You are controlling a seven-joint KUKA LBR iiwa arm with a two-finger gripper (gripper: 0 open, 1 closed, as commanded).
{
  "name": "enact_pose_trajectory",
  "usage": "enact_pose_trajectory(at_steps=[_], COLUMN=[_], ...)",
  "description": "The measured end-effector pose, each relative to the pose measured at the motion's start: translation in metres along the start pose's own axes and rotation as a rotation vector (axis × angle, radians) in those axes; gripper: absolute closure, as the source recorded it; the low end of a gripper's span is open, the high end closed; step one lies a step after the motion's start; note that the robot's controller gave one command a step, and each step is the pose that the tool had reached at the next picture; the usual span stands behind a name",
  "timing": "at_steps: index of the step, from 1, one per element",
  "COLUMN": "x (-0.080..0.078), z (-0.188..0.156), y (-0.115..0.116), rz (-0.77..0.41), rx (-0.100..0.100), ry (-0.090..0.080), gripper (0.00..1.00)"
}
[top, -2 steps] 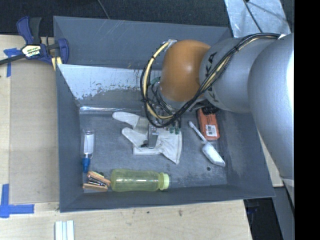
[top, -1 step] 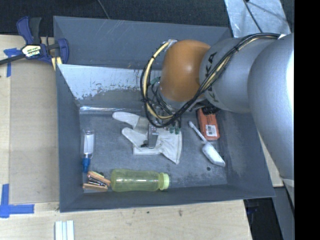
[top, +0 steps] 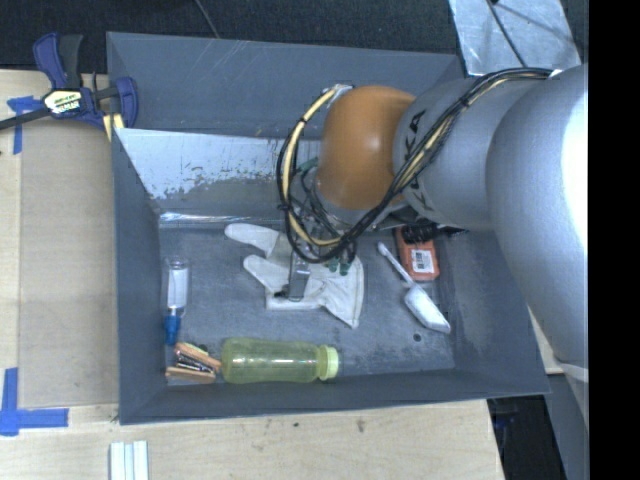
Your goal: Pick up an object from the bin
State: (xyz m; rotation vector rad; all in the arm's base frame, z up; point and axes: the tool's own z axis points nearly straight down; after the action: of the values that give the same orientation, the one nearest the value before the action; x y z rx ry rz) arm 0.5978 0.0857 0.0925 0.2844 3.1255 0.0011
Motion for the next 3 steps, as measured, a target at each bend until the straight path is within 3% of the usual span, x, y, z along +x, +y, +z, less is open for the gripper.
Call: enact_pose_trajectory(at_steps=[1, 2, 3], x=[-0.004, -0.004, -0.018], z=[0.017, 0.017, -0.100], y=[0.006, 0.006, 0.003], rz=[-0.093, -0.093, -0.109], rx=[-0.003, -0.003, 0.000], ry=[-0.011, -0.011, 0.000], gripper=[1.00, 1.00, 1.00])
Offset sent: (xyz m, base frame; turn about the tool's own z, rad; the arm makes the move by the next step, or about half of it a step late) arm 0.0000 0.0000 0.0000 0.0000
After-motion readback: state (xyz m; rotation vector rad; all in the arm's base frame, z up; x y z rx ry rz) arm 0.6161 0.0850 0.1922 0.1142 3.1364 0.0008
